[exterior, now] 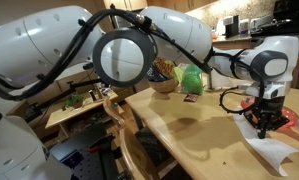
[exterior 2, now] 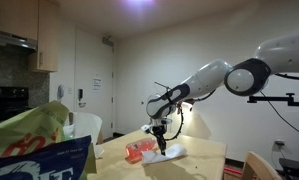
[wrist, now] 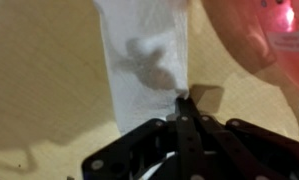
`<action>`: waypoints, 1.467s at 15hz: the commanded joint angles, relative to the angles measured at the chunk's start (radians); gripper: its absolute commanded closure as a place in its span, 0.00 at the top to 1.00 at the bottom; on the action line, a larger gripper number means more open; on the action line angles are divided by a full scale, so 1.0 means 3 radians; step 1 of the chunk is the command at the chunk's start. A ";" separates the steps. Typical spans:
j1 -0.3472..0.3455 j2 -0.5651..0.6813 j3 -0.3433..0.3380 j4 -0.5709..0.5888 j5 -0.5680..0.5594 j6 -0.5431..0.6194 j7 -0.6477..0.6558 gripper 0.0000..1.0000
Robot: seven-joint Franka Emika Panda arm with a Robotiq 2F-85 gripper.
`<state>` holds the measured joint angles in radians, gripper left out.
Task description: Move the piece of tissue at the right to the left
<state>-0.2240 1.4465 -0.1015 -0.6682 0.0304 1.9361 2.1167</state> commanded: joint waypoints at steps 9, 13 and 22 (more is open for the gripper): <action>-0.0219 -0.0061 0.0140 -0.0093 0.0354 0.0036 0.0213 0.01; -0.0211 -0.0059 0.0125 -0.0092 0.0337 0.0037 0.0217 0.01; -0.0207 -0.0804 -0.0227 -0.0937 0.0251 0.0628 0.0272 0.00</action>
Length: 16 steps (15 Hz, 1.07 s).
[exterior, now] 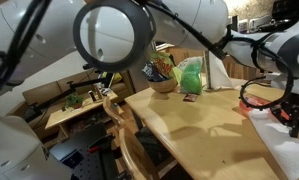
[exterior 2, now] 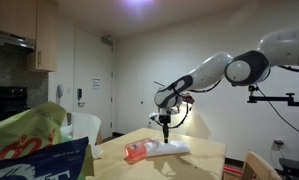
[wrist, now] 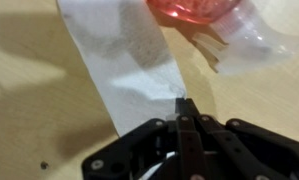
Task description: Move the piece of tissue at the right to the left
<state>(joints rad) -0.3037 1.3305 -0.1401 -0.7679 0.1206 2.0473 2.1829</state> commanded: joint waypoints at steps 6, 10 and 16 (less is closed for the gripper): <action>0.0104 -0.0488 -0.0109 -0.1056 0.0003 0.0426 0.0099 0.00; 0.0137 -0.0363 0.0003 -0.1147 0.0057 0.0397 0.0064 0.00; 0.0275 -0.0507 -0.0029 -0.1181 -0.0014 0.0449 0.0110 0.00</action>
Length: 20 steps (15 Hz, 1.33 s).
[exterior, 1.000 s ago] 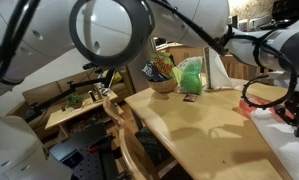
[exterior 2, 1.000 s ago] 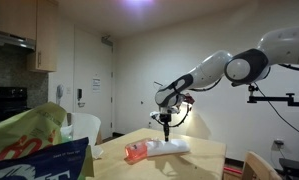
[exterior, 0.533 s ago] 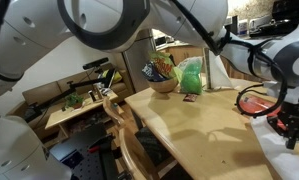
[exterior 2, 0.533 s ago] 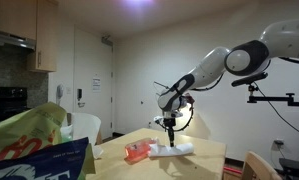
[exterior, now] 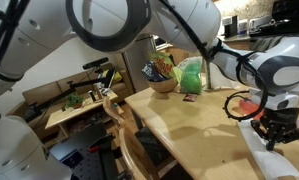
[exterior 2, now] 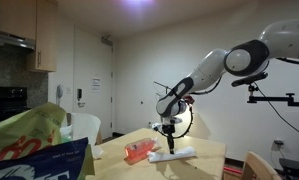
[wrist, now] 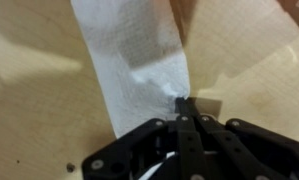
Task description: Move the piece of tissue at the right to the left
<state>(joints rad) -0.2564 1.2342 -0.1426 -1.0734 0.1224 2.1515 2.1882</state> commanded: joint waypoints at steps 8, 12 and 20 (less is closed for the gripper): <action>0.0502 -0.0427 -0.0164 0.0091 -0.0188 0.0023 0.0149 0.00; 0.0528 -0.0360 -0.0085 0.0224 -0.0155 -0.0022 0.0062 0.00; 0.0494 -0.0151 0.0182 0.0331 -0.0049 -0.0078 -0.0459 0.00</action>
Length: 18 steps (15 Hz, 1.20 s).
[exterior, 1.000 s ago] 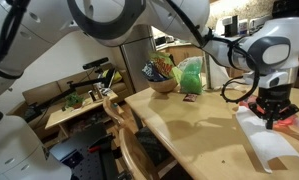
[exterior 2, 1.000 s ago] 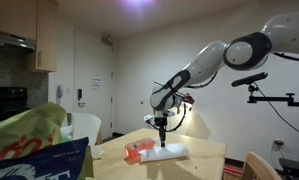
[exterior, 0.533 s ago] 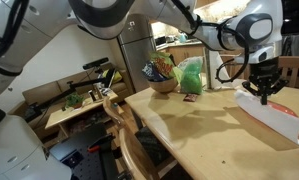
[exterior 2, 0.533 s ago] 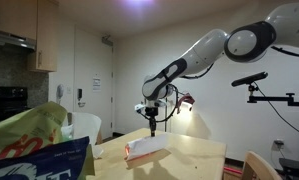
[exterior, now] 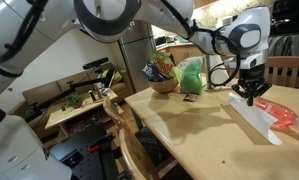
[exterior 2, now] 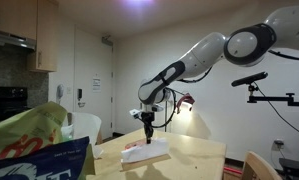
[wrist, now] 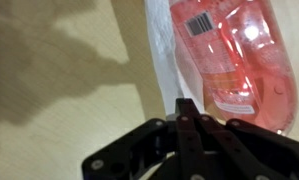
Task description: Move the piece of tissue at the right to the left
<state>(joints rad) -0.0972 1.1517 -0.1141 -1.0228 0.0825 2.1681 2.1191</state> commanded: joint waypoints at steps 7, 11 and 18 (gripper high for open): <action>-0.0103 0.0297 0.0104 0.0025 0.0232 -0.0098 -0.0439 0.00; -0.0256 0.0302 0.0081 -0.0187 0.0240 -0.0016 -0.0311 0.00; -0.0538 0.0163 -0.0011 -0.0589 0.0286 0.0109 -0.0078 0.00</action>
<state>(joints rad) -0.2369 1.2273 -0.0957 -1.0885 0.1529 2.1601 2.0612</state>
